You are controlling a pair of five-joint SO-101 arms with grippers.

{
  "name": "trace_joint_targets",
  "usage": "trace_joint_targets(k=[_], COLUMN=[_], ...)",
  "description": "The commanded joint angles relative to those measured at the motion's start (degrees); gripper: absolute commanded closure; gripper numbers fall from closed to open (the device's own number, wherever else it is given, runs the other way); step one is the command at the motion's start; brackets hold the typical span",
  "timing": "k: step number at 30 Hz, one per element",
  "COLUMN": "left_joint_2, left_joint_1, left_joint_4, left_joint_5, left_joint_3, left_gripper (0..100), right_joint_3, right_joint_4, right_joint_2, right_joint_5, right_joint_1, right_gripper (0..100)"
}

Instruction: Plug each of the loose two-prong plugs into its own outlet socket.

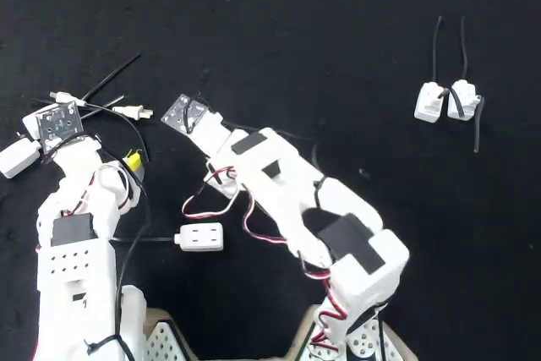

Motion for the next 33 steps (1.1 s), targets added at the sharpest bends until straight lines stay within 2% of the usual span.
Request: trace_joint_targets(k=[1,3,10,19,22,28,33], left_joint_2=[-0.5,-0.5,-0.5,-0.5,-0.5,-0.5,-0.5], left_joint_1=[-0.5,-0.5,-0.5,-0.4,-0.4,-0.4,-0.4], left_joint_4=[0.2,0.2,0.2,0.1,0.1,0.1,0.1], left_joint_5=[0.4,0.4,0.4,0.4,0.4,0.4,0.4], left_joint_3=[-2.0,-1.9,-1.9,-1.8,-1.8,-1.8,-1.8], left_gripper=[78,78,78,78,78,78,78], right_joint_3=[-5.0,-6.0,-3.6,6.9,8.4,5.1,0.7], right_joint_4=[2.7,4.1,5.7,5.3,5.0,7.2,12.5], right_joint_2=[0.0,-0.6,-7.2,-17.9,-16.0,-10.6,-11.9], right_joint_5=[0.5,0.5,0.3,0.5,0.5,0.4,0.1], right_joint_1=[-0.9,-0.6,3.1,2.9,3.2,3.3,4.8], right_gripper=[89.4,98.5,98.8,98.8,98.1,85.8,87.4])
